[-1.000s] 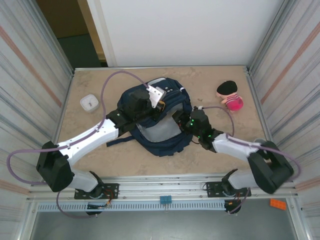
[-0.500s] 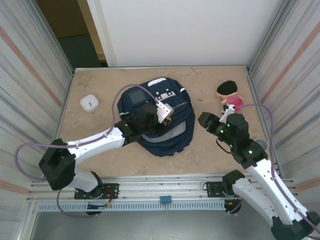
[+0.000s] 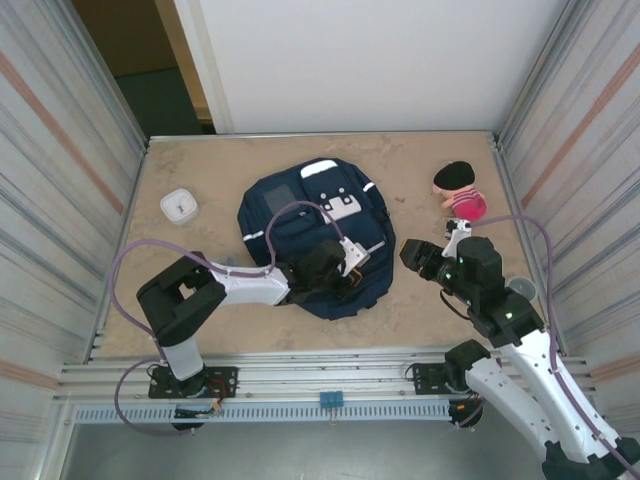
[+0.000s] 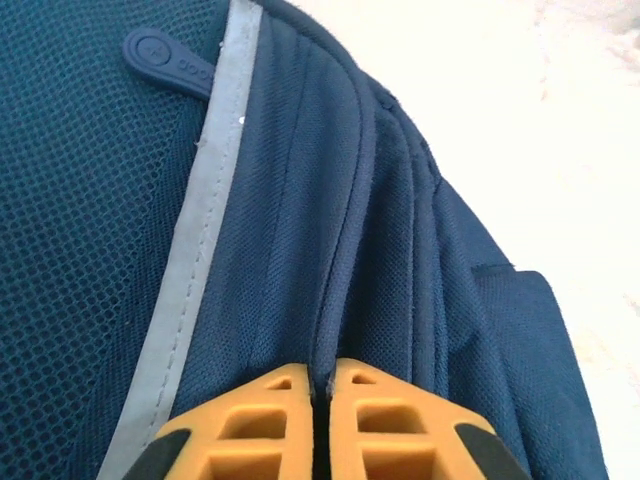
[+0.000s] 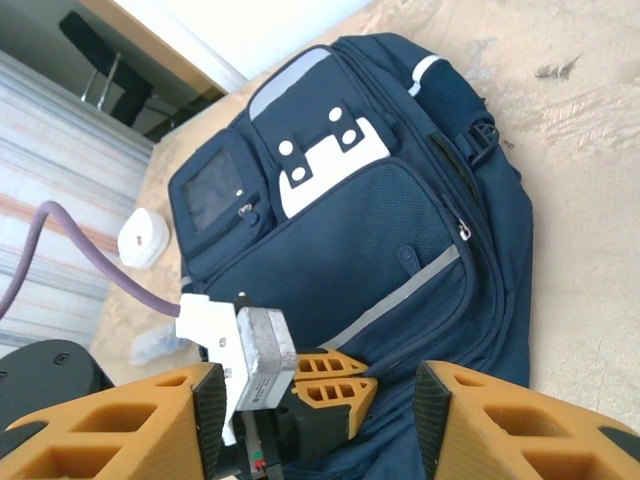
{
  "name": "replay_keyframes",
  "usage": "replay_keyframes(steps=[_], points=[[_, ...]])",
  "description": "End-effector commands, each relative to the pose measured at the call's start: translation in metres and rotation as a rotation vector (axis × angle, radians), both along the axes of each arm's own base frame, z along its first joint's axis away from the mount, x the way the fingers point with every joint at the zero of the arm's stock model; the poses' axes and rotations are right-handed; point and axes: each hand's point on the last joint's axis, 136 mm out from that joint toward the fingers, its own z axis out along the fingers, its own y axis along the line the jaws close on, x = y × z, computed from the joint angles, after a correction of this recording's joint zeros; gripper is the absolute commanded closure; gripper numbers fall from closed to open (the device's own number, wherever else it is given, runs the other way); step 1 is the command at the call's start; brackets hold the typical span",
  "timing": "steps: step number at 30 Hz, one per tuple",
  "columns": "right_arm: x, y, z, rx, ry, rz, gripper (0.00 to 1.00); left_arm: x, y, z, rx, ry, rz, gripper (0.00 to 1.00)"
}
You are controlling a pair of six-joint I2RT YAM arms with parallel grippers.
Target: Pack the student bag
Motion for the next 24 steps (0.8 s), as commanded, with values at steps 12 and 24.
replay_keyframes(steps=[12, 24], points=[[-0.027, 0.083, -0.016, -0.544, -0.308, 0.648, 0.35, 0.006, 0.082, 0.109, -0.160, 0.079, 0.272, 0.22], [-0.045, 0.166, -0.098, -1.005, -0.475, 1.115, 0.26, 0.026, 0.203, 0.065, -0.207, 0.215, 0.660, 0.19]])
